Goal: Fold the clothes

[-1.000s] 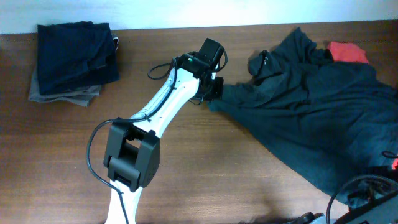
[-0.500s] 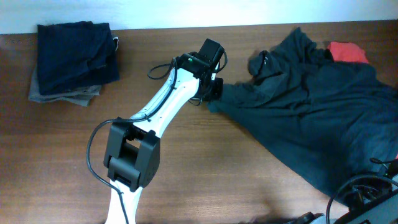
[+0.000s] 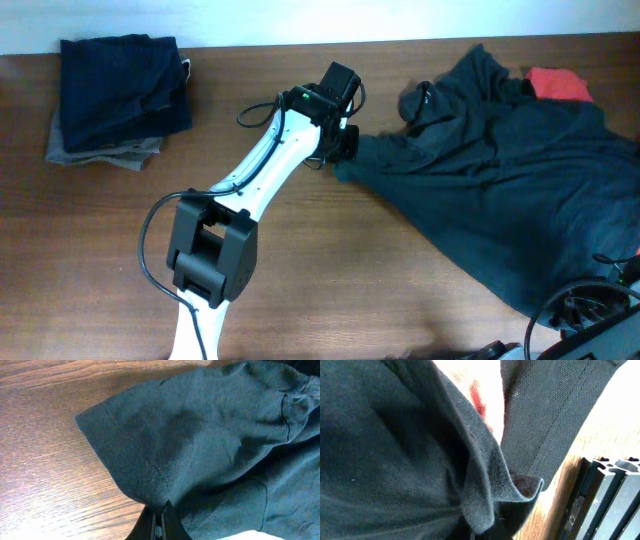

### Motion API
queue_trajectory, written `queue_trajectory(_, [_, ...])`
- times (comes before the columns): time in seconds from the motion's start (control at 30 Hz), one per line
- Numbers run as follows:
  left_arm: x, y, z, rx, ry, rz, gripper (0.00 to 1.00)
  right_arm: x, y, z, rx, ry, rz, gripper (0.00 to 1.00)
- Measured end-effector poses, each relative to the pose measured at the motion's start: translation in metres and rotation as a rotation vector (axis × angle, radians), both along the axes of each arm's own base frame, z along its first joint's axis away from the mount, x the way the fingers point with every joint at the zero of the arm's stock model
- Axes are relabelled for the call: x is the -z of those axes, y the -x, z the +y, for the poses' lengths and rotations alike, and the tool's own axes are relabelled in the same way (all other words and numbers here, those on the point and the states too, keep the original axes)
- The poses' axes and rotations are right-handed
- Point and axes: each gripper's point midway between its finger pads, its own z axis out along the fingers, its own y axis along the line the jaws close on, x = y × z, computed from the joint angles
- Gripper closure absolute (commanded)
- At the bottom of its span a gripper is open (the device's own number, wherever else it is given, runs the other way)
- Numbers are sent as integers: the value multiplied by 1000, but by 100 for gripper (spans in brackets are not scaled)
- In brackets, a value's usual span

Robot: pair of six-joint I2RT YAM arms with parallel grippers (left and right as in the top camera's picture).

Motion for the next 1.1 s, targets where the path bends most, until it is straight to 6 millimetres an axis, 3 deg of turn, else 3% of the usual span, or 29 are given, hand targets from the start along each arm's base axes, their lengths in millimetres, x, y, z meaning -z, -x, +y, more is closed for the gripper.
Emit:
queue_trajectory(0.17, [-6, -2, -1, 15, 0, -10, 99, -1, -4, 3, 11, -14, -24, 96])
queue_trajectory(0.3, [-28, -11, -7, 34, 22, -59, 99, -20, -19, 2, -7, -10, -111, 96])
queue_trajectory(0.47, [-58, -20, -12, 43, 51, -116, 99, -72, -48, -14, -65, 81, -275, 96])
queue_trajectory(0.87, [-147, -41, -23, 69, 132, -310, 99, -197, -92, -32, -201, 257, -552, 96])
queue_trajectory(1.1, [-217, -70, -13, 52, 104, -572, 99, -298, -126, -36, -313, 417, -809, 96])
